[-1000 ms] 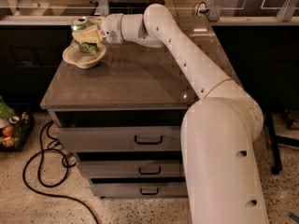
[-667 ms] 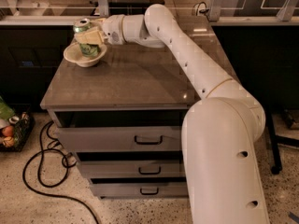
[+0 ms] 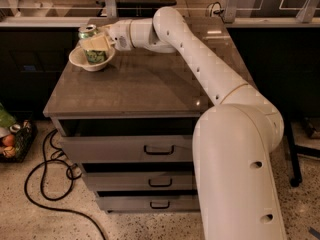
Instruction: Place green can into paper bowl
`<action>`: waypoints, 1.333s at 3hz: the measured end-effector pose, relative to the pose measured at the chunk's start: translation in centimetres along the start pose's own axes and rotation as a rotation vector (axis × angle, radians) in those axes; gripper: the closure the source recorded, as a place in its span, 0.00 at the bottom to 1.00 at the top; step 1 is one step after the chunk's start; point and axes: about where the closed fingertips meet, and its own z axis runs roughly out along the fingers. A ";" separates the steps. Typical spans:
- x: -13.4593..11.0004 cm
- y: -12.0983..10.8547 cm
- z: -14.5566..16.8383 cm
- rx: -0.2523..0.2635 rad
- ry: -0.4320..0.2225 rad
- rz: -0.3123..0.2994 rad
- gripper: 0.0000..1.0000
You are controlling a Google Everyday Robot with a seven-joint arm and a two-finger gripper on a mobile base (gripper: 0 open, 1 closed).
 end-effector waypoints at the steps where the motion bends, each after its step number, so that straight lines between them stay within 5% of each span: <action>1: 0.0 0.2 0.3 -0.005 0.000 0.001 0.59; 3: 0.1 0.5 1.0 -0.015 0.001 0.003 0.12; 4: 0.1 0.7 1.3 -0.020 0.001 0.003 0.00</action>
Offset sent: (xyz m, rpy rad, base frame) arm -0.0010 0.0032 -0.0009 0.0001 0.0017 0.0045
